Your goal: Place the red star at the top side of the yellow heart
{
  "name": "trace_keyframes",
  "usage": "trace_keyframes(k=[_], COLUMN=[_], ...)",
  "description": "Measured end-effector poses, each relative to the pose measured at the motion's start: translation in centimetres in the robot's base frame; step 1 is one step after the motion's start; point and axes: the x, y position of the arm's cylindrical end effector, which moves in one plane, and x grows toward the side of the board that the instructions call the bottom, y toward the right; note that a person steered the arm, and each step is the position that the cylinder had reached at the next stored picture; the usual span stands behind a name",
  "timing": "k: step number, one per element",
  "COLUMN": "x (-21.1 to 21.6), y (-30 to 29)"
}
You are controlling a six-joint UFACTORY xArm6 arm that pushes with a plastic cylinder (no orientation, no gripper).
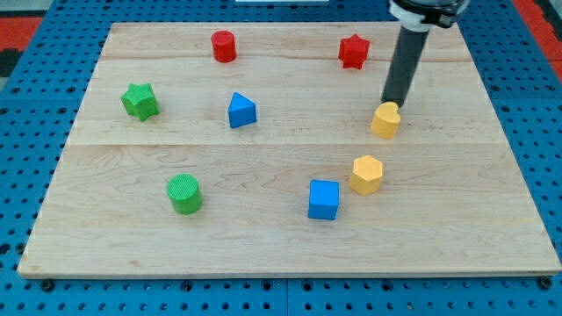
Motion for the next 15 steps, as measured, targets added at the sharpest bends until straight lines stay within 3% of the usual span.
trace_keyframes(k=[1,3,4,5,6,7,8,9,10,11,12,13,14,15], x=[-1.0,-17.7,-15.6,-11.6,-10.3,-17.2,-16.1,-10.8,-9.9,-10.7,-15.7,-14.3,-11.1,-15.2], y=[2.2,0.1,-2.9,0.7,0.4,0.9,-3.0,-1.8,-0.3,3.1,-4.6,-8.5,-4.6,-6.9])
